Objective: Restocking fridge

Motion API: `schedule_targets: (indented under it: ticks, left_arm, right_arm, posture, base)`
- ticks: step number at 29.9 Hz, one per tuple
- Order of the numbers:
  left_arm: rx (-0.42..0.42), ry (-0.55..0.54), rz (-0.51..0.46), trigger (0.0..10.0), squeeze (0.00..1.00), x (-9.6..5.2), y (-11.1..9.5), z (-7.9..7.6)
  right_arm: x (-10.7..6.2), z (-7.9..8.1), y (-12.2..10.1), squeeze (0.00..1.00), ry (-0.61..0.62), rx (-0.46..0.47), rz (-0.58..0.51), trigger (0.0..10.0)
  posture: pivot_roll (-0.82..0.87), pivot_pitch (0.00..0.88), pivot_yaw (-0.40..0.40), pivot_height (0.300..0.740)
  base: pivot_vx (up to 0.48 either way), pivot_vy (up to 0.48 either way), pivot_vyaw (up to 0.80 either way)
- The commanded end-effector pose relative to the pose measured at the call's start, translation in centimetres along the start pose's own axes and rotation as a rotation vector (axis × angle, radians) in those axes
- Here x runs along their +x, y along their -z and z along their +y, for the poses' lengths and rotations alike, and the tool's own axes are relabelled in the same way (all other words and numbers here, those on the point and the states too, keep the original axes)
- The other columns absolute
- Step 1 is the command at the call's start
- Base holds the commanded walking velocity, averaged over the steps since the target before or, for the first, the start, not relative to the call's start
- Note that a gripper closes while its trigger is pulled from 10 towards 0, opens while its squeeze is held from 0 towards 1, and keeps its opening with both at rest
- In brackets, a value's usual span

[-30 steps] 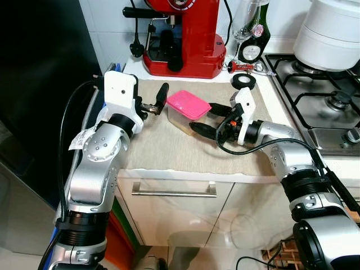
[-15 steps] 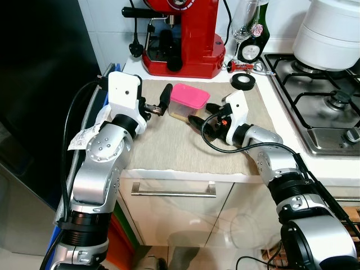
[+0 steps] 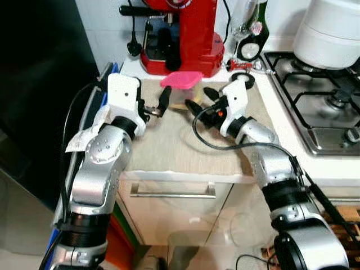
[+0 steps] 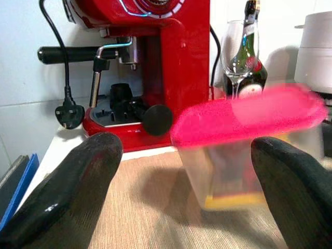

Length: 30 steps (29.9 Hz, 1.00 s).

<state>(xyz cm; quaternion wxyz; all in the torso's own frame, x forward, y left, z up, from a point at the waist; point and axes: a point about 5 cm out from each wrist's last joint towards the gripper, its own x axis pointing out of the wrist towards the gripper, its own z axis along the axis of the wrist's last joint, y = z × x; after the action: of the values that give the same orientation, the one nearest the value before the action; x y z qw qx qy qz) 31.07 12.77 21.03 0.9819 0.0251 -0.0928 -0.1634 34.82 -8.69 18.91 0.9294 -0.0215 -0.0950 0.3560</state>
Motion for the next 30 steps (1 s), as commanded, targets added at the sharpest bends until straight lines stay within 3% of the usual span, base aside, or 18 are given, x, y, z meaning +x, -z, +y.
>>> schedule_targets:
  ticks: [1,6,13,19,25,29,30]
  left_arm:
    - [0.003,0.011,0.012,10.0,0.0,0.1,0.1,0.0]
    - [0.004,0.011,0.013,10.0,0.0,0.2,0.1,0.1]
    - [0.036,0.002,0.036,10.0,0.0,0.0,0.6,0.6]
    - [0.047,-0.128,0.111,10.0,0.0,-1.1,3.2,2.4]
    - [-0.013,-0.199,0.106,10.0,0.0,-1.4,4.3,2.0]
    - [-0.022,-0.218,0.059,10.0,0.0,-2.0,3.7,1.6]
    - [-0.008,-0.206,0.024,10.0,0.0,-2.9,3.0,1.3]
  right_arm:
    - [0.0,0.5,-0.9,0.0,-0.005,-0.001,-0.033,0.0]
    - [-0.5,0.2,-1.2,0.0,0.029,-0.011,-0.046,0.0]
    - [-1.7,-1.4,-2.3,0.0,0.203,-0.034,-0.096,0.0]
    - [-5.7,-3.1,-1.9,0.0,0.49,-0.091,-0.127,0.0]
    - [-7.5,-2.2,-1.7,0.0,0.612,-0.202,-0.146,0.0]
    - [-8.7,-1.1,-1.6,0.0,0.639,-0.253,-0.152,0.0]
    - [-9.8,-0.6,-1.5,0.0,0.667,-0.285,-0.149,0.0]
  posture:
    - [-0.05,0.041,0.041,0.74]
    - [-0.05,0.042,0.05,0.74]
    - [-0.04,0.037,0.061,0.74]
    - [-0.06,0.026,0.056,0.74]
    - [-0.06,0.006,0.039,0.74]
    - [-0.06,0.005,0.029,0.74]
    - [-0.05,0.006,0.02,0.74]
  base:
    - [0.0,0.0,0.0]
    - [0.0,0.0,0.0]
    - [0.0,0.0,0.0]
    - [0.0,0.0,0.0]
    - [0.0,0.0,0.0]
    - [0.0,0.0,0.0]
    - [0.0,0.0,0.0]
